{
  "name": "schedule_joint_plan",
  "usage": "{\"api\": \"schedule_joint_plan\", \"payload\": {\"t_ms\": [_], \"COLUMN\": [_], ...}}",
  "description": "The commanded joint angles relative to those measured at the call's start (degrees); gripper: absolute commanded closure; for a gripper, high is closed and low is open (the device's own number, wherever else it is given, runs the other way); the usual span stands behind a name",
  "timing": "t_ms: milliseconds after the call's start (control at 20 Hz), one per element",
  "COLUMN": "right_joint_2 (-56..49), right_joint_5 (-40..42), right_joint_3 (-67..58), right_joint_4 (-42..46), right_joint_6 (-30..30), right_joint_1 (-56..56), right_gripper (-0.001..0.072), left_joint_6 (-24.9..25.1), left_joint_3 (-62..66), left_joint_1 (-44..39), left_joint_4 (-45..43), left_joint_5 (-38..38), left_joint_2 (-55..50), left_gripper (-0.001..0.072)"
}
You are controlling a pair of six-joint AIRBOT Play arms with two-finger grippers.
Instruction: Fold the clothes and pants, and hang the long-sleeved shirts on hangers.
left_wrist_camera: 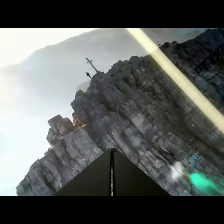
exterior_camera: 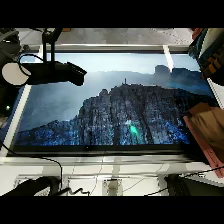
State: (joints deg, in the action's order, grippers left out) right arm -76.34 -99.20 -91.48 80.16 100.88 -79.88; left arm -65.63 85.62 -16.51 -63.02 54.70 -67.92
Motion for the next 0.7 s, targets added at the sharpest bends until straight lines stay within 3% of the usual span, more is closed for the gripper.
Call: {"api": "schedule_joint_plan", "payload": {"t_ms": [0, 50, 400, 450, 550, 600, 650], "right_joint_2": [0.61, 0.61, 0.61, 0.61, 0.61, 0.59, 0.52], "right_joint_5": [-2.16, -1.88, -1.31, -0.26, 1.97, 3.19, 4.11], "right_joint_3": [0.0, 0.0, 0.0, 0.0, 0.0, 0.0, 0.0], "right_joint_4": [6.23, 6.08, 3.63, 1.6, -5.31, -8.76, -11.93], "right_joint_6": [1.7, 1.73, 1.73, 1.73, 1.36, -0.39, -2.08], "right_joint_1": [-0.83, -0.79, -0.79, -0.79, -0.17, 1.2, 3.37], "right_gripper": [0.035, 0.003, 0.0051, 0.019, 0.0613, 0.0681, 0.0681], "left_joint_6": [0.0, 0.0, -0.02, 0.0, 0.0, -0.02, 0.0], "left_joint_3": [0.04, 0.04, 0.04, 0.04, 0.04, 0.04, 0.04], "left_joint_1": [0.07, 0.07, 0.07, 0.07, 0.07, 0.07, 0.07], "left_joint_4": [0.0, 0.0, 0.02, 0.02, 0.02, 0.04, 0.02], "left_joint_5": [0.0, 0.0, 1.09, 1.09, 1.09, 1.09, 1.09], "left_joint_2": [0.04, 0.04, 0.04, 0.04, 0.04, 0.04, 0.04], "left_gripper": [0.0692, 0.0692, 0.0692, 0.0692, 0.0691, 0.0692, 0.0692]}}
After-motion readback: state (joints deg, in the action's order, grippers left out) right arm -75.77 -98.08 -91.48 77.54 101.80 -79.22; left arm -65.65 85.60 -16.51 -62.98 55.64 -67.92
